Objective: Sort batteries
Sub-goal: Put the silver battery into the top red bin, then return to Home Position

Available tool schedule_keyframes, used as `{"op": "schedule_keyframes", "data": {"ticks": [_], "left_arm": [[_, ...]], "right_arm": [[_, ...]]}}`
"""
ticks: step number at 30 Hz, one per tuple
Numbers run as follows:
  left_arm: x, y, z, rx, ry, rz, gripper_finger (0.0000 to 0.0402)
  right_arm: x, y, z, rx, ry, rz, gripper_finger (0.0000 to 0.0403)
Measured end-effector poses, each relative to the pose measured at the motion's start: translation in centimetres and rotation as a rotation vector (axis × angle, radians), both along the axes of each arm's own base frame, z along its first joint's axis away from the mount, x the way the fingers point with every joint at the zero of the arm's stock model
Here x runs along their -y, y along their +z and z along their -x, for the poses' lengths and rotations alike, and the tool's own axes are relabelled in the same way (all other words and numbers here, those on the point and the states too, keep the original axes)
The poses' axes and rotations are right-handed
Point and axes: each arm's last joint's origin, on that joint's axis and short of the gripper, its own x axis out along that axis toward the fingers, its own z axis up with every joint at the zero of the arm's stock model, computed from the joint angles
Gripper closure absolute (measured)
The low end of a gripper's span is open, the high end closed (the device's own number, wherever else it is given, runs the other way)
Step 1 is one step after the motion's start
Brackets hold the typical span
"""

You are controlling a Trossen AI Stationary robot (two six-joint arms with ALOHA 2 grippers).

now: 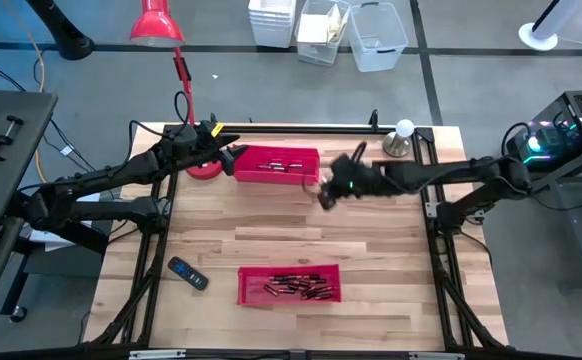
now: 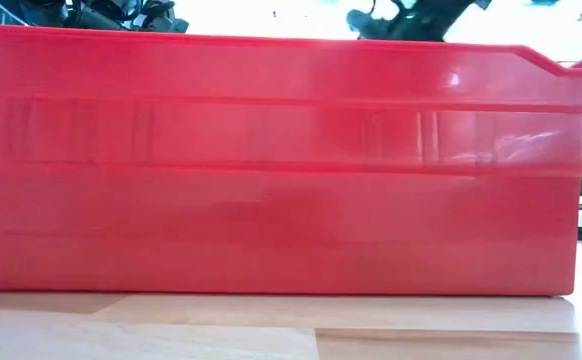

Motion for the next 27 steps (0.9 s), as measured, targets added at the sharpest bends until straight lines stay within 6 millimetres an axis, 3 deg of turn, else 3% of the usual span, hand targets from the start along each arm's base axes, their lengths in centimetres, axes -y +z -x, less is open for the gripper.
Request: {"op": "schedule_keyframes", "data": {"ticks": [8,16,20,24,27], "left_arm": [[0.0,0.0,0.0,0.023,0.016,0.037,0.0154],[0.0,0.1,-0.1,0.083,0.02,0.113,0.0154],[0.3,1.0,-0.4,0.227,-0.09,0.188,0.0154],[0.7,2.8,-0.5,0.405,-0.239,0.212,0.0154],[1.1,4.1,0.1,0.494,-0.28,0.196,0.0154]], "right_arm": [[6.1,1.0,-1.4,0.201,-0.103,0.125,0.0366],[9.7,-2.5,-3.3,0.2,-0.129,0.066,0.0365],[11.1,-3.9,-4.4,0.216,-0.111,0.039,0.0303],[11.3,-3.4,-5.2,0.225,-0.036,0.055,0.0223],[11.1,-2.5,-5.1,0.232,0.021,0.077,0.0185]]}}
